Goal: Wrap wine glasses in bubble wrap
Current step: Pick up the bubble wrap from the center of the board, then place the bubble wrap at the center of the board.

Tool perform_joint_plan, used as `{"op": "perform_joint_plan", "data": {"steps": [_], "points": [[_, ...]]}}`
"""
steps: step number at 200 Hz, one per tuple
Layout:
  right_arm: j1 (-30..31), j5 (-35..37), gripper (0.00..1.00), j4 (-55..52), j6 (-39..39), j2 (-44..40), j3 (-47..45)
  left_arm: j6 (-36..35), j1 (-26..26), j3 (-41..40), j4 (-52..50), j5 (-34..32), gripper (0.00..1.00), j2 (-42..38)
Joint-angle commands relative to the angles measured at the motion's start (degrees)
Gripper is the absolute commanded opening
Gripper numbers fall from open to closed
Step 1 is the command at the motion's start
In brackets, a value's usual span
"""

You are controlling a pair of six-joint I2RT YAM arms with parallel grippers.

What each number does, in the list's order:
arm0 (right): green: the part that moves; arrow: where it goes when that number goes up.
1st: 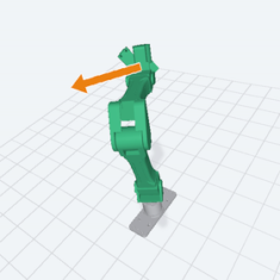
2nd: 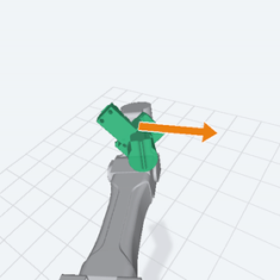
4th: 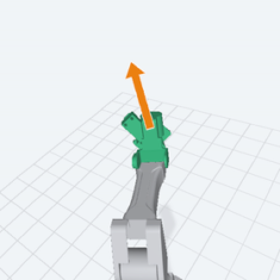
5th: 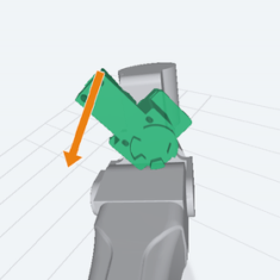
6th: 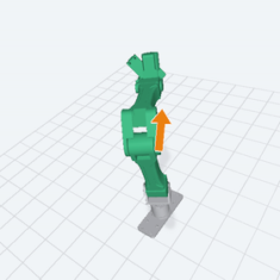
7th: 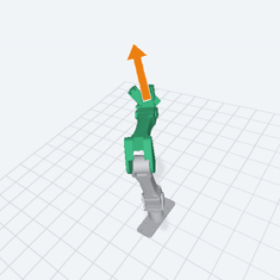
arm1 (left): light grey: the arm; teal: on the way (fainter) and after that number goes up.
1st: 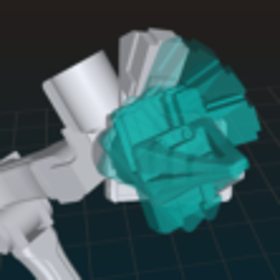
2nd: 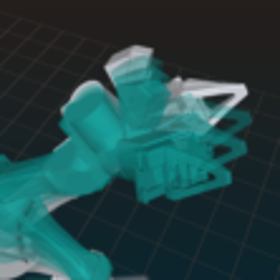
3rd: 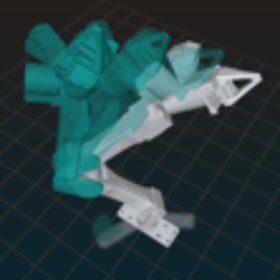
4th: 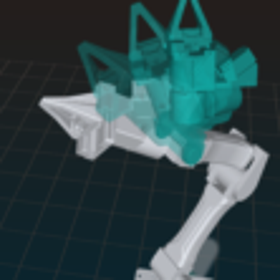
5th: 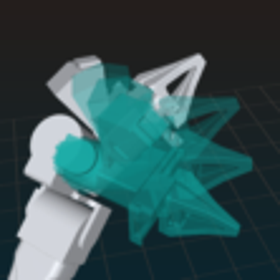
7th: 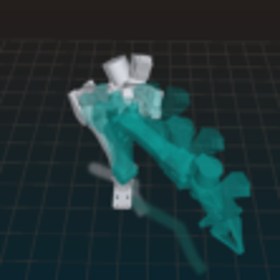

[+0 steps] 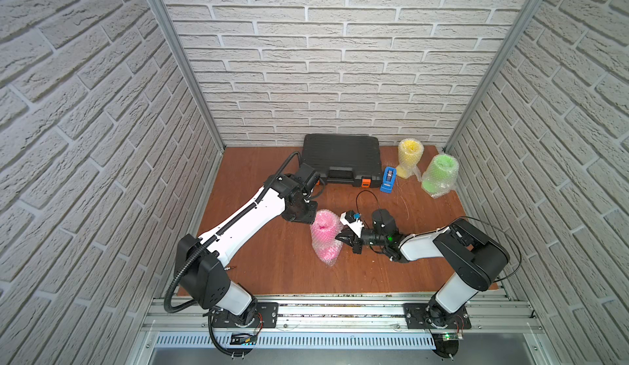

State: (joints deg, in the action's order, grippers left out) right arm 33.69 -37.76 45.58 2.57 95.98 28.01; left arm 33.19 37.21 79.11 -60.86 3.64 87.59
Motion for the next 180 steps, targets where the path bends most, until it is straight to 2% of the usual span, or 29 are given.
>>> {"op": "perform_joint_plan", "data": {"steps": [1, 29, 48, 53, 78, 97, 135, 165, 180], "points": [[0.0, 0.4, 0.03, -2.3, 0.9, -0.2, 0.3, 2.7, -0.1, -1.8, 4.5, 4.3, 0.32, 2.7], [0.0, 0.7, 0.03, -2.9, 1.1, -0.6, 0.3, 2.2, -0.3, -2.0, 5.0, 5.0, 0.12, 4.5], [-0.1, 1.2, 0.03, -3.9, 0.9, -1.7, 0.2, 1.4, -0.6, 0.0, 2.6, 1.3, 0.01, 4.5], [-0.1, 1.6, 0.06, -4.5, 0.8, -2.5, 0.3, 1.0, -0.9, 1.0, 1.4, 0.1, 0.00, 4.4], [-0.1, 5.9, 0.35, -11.8, 0.3, -9.2, 0.7, -1.8, -3.0, 5.8, -4.6, -7.9, 0.00, 4.2], [-0.2, 9.8, 0.46, -17.5, -0.2, -15.0, 0.9, -4.3, -6.2, 8.4, -6.3, -11.1, 0.00, 3.9], [-0.8, 14.9, 0.48, -28.3, -1.6, -24.4, 2.4, -11.0, -15.6, 13.4, -5.6, -14.0, 0.00, 6.0], [-0.8, 16.7, 0.49, -34.7, -1.6, -29.3, 3.9, -17.6, -22.7, 17.6, 0.8, -17.9, 0.00, 10.1], [-0.8, 17.2, 0.46, -38.2, -1.1, -30.6, 5.2, -19.5, -25.6, 18.9, 5.3, -15.6, 0.00, 12.2]]}}
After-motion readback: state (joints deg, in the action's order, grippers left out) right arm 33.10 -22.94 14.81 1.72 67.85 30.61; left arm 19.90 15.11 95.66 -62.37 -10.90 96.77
